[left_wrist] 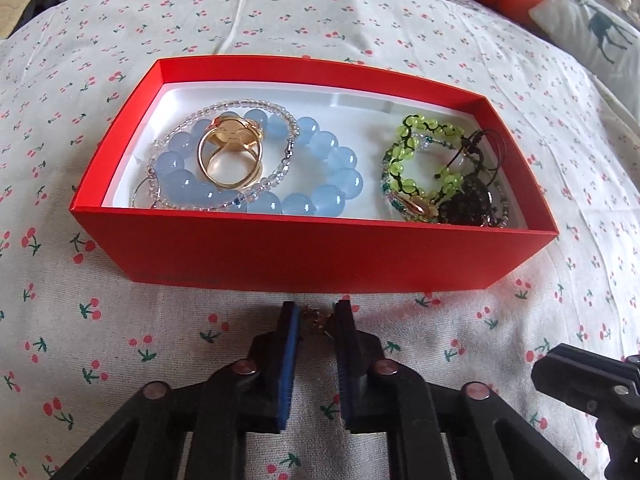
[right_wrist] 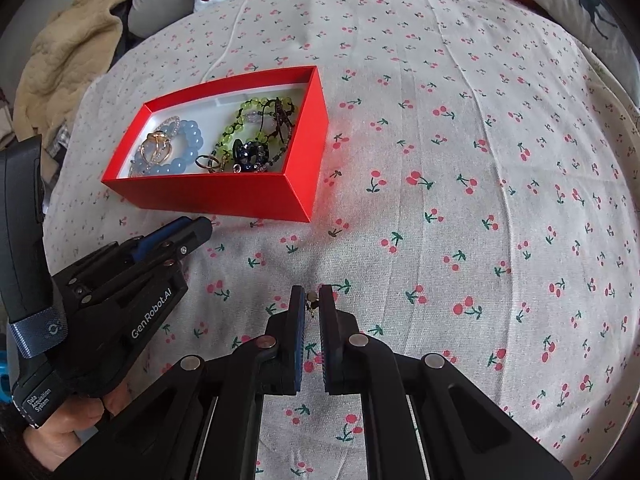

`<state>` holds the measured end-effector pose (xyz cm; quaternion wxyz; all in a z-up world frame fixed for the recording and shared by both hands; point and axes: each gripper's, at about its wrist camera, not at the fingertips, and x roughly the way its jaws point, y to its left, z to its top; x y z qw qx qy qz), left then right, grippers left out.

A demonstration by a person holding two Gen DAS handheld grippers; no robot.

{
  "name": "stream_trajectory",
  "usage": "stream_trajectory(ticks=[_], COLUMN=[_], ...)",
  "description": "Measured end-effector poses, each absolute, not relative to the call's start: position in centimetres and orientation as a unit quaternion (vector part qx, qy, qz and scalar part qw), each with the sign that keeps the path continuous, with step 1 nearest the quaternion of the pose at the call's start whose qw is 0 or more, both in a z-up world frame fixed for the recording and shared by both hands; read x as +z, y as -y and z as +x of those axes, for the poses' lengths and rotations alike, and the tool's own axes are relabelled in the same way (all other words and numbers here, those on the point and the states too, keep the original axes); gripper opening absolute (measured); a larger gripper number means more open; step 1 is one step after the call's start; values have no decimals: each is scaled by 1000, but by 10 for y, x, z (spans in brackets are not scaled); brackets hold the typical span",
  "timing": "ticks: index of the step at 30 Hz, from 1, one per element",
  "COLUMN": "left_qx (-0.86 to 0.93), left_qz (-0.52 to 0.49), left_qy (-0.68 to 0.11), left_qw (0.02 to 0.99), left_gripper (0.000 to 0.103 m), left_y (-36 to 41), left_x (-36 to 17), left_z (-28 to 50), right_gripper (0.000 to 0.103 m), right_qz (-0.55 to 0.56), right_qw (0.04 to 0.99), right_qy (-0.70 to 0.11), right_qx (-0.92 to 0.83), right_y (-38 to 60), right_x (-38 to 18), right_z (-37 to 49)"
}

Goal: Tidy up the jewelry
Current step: 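Grasp the gold stud earring with left tool while right tool lifts its earring, then carry both gold earrings over the red box with both tools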

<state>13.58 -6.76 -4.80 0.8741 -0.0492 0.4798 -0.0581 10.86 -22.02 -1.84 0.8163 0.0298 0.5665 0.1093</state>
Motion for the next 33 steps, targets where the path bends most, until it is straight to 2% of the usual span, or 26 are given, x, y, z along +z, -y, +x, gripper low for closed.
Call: stream_trajectory(ticks=[1,21,33], left_qx=[-58,-99,-118], left_qz=[-52,-138,-145], left_qy=[-481,-513,-487], left_qw=[873,841,853], left_gripper=[5,4,4], left_y=[66,31,15], left_x=[-48,-33,3], left_z=[136,119,99], right_gripper=[7,7,7], right_qz=[30,30,50], right_qw=[816,817,832], right_qy=[-567,-565,-534], right_qx=[108,109,143], right_y=[221,212,196], right_x=[-18,-18,13], right_z=[109,109,101])
